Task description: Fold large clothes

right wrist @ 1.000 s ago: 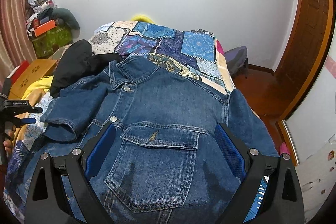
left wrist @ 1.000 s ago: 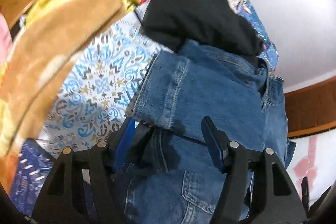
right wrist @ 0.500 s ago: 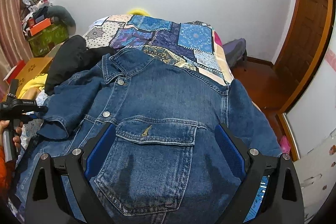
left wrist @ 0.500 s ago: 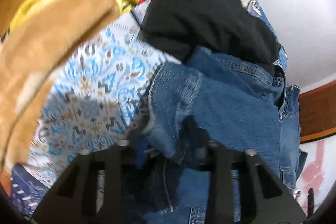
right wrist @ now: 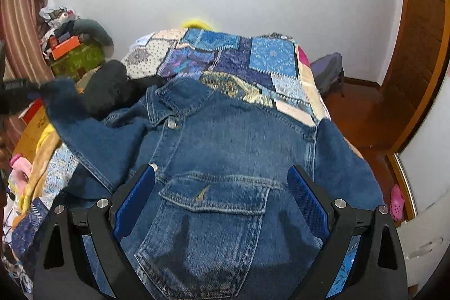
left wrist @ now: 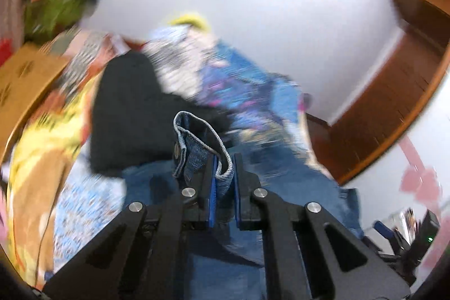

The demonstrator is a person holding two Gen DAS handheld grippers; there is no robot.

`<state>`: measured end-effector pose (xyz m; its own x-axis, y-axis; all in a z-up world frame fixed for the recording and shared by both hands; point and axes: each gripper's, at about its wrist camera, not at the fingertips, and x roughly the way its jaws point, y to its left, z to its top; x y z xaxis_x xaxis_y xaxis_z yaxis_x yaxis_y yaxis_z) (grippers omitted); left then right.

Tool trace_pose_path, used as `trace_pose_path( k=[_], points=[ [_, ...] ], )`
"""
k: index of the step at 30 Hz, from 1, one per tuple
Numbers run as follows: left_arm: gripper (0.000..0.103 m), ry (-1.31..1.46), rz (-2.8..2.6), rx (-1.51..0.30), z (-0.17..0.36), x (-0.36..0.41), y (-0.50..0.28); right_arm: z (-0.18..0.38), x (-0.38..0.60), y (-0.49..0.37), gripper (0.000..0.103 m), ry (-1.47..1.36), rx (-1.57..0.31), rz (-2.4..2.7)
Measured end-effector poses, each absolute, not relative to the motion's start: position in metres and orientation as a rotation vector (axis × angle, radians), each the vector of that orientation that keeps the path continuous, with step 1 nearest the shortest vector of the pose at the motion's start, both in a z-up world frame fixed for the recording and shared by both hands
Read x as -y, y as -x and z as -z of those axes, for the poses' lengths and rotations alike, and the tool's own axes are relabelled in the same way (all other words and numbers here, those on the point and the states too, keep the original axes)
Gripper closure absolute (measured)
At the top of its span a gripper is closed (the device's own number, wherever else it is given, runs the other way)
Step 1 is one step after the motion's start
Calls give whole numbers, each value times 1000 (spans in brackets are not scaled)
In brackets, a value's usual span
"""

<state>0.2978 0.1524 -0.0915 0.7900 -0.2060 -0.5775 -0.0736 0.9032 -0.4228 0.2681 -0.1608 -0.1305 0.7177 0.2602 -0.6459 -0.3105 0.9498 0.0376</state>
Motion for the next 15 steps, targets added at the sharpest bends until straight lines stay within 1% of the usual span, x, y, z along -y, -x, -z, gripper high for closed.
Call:
trace_pose_path(
  k=[2, 7, 9, 15],
  points=[
    [94, 385, 133, -636, 71, -121, -305, 125, 163, -270, 9, 69, -688, -323],
    [95, 297, 263, -632, 50, -49, -325, 111, 172, -273, 9, 64, -637, -314],
    [97, 270, 309, -641, 49, -22, -332, 108, 177, -274, 9, 62, -629, -312],
    [97, 195, 424, -717, 60, 50, -349, 112, 193, -272, 9, 70, -642, -295]
  ],
)
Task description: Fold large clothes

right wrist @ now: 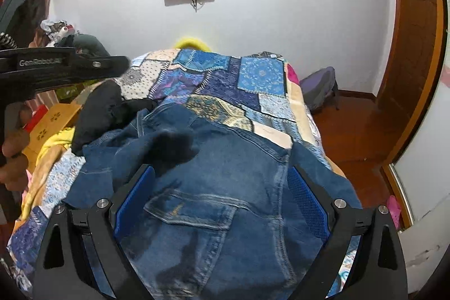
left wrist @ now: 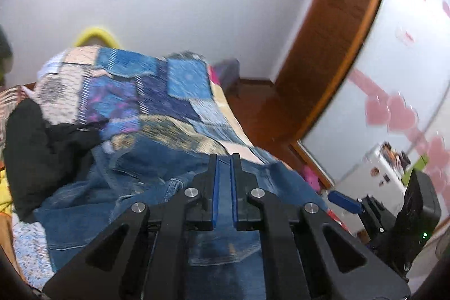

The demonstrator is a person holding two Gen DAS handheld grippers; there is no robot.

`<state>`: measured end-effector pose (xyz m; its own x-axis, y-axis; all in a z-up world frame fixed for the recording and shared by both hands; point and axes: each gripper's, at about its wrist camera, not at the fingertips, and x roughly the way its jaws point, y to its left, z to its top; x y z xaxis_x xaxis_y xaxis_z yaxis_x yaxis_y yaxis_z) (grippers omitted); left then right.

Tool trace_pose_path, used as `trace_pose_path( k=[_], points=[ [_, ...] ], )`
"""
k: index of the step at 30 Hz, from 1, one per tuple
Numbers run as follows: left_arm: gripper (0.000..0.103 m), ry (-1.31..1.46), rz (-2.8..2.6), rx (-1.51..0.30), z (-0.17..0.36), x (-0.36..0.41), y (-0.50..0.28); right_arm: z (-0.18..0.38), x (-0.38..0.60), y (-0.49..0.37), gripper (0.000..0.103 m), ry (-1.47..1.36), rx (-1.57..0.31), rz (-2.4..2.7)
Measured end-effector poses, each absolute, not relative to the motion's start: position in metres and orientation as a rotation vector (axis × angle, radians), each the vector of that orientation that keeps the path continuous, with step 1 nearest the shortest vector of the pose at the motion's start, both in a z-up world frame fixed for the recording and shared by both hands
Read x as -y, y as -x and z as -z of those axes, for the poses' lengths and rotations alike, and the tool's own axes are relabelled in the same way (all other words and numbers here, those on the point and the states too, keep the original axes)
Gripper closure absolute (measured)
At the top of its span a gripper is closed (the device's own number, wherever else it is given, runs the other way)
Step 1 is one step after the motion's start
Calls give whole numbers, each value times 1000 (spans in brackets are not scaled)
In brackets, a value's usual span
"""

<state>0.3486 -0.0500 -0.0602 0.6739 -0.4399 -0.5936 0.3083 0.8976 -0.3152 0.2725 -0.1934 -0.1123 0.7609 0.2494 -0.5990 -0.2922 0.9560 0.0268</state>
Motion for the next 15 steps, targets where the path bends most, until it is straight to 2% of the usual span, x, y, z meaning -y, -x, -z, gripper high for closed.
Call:
trace_pose_path(
  k=[5, 11, 14, 15],
  points=[
    [97, 130, 425, -755, 71, 72, -341, 119, 206, -274, 9, 58, -679, -292],
    [96, 90, 330, -817, 89, 40, -333, 122, 205, -283, 9, 15, -727, -358],
    [87, 74, 253, -844, 99, 12, -329, 121, 194, -292, 9, -21, -756, -423],
    [79, 71, 222, -849, 103, 0, -327, 120, 191, -295, 9, -33, -764, -445]
  ],
)
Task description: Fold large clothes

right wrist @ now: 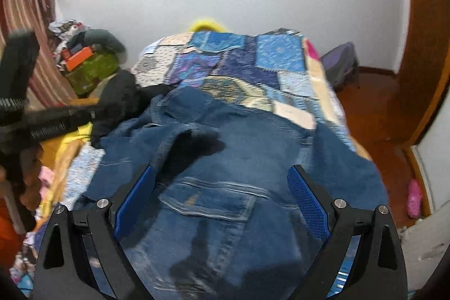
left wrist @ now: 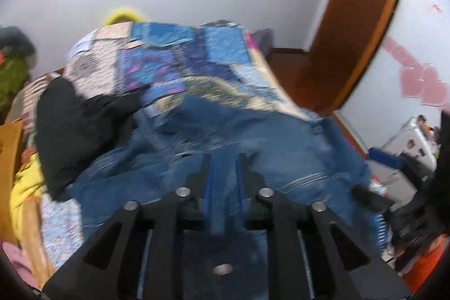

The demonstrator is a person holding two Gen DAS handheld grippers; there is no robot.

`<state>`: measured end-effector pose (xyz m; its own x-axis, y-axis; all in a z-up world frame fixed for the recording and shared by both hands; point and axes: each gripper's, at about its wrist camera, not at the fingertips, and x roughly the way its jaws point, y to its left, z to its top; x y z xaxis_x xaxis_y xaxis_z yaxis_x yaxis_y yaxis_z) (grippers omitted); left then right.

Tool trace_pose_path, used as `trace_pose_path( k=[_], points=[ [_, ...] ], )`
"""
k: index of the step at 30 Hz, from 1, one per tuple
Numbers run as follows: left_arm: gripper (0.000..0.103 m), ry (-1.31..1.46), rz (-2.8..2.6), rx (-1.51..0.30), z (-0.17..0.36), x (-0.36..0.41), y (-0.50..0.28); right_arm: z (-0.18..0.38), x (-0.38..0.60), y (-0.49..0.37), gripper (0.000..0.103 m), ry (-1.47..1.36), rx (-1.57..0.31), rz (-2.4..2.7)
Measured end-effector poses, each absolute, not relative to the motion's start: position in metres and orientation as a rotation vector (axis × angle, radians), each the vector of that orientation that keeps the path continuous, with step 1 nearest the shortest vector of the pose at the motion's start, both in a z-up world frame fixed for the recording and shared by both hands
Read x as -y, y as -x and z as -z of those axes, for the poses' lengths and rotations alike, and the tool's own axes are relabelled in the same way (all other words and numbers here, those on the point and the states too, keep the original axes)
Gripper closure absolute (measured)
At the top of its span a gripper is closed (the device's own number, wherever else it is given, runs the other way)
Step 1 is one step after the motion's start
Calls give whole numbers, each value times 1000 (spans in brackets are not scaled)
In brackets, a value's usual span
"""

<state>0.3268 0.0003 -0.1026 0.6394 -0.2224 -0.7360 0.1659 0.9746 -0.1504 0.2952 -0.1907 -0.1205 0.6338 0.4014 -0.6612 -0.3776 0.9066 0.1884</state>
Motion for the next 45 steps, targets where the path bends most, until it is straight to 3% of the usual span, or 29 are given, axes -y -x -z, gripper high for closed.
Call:
trace_pose_path(
  k=[1, 4, 14, 20, 22, 27, 32, 40, 45],
  points=[
    [70, 72, 191, -853, 105, -13, -325, 120, 187, -300, 9, -45, -775, -466],
    [62, 92, 134, -863, 113, -44, -318, 121, 176, -316, 9, -97, -827, -530],
    [53, 98, 15, -921, 139, -133, -293, 156, 136, -381, 10, -310, -1058, -572],
    [52, 121, -6, -959, 160, -166, -277, 198, 125, -412, 25, -477, -1216, -514],
    [52, 138, -15, -971, 170, -173, -274, 210, 123, -421, 35, -538, -1255, -489],
    [52, 189, -20, -1029, 199, -181, -271, 234, 124, -436, 80, -679, -1315, -466],
    [52, 216, -5, -1073, 222, -175, -269, 211, 120, -422, 91, -558, -1208, -450],
    [52, 225, -2, -1172, 262, -160, -267, 123, 133, -354, 92, -288, -887, -503],
    [52, 245, 0, -1206, 278, -154, -267, 110, 151, -323, 93, -192, -841, -483]
  ],
)
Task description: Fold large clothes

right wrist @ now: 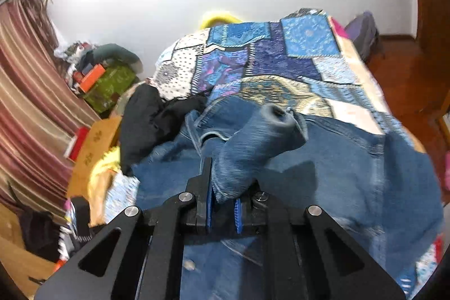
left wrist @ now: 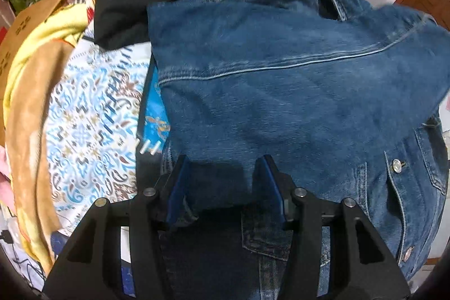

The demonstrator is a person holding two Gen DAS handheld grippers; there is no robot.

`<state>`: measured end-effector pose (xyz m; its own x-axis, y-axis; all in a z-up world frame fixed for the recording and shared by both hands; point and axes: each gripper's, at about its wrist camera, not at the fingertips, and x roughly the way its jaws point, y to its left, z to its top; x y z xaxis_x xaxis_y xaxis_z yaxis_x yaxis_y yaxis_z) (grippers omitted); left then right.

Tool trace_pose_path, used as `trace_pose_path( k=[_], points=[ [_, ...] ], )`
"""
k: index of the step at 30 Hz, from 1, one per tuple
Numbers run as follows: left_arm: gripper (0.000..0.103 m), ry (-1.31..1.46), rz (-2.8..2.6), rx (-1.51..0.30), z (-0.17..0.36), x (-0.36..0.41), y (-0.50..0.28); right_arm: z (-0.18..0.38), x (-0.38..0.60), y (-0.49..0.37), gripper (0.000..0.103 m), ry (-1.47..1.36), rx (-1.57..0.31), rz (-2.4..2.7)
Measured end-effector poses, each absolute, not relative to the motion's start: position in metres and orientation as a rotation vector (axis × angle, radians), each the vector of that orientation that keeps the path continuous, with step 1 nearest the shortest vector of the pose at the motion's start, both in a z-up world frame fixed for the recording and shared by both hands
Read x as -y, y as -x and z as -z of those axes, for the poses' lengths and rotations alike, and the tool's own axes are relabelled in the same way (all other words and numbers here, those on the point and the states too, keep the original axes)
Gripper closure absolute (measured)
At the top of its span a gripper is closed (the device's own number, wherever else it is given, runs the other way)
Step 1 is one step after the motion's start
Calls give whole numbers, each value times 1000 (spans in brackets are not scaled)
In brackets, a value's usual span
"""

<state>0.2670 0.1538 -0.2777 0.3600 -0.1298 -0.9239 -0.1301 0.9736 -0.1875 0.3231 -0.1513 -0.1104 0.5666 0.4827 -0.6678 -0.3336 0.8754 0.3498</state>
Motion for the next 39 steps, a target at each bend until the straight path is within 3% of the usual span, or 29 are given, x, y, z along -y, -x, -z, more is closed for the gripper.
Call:
trace_pose_path(
  k=[8, 12, 18, 25, 31, 39],
  points=[
    [52, 209, -2, -1225, 291, -140, -264, 160, 176, -313, 92, -131, -965, -379],
    [52, 214, -8, -1228, 294, -137, -265, 178, 196, -308, 86, -176, -1036, -359],
    [52, 208, -16, -1216, 298, -134, -262, 171, 217, -297, 70, -181, -1000, -311],
    [52, 192, -36, -1223, 293, -130, -260, 157, 230, -287, 69, -144, -952, -263],
    [52, 175, -51, -1148, 260, -126, -257, 120, 253, -277, 67, -154, -848, -230],
    [52, 122, -20, -922, 174, -108, -262, 89, 282, -254, 46, -22, -703, -90]
  ],
)
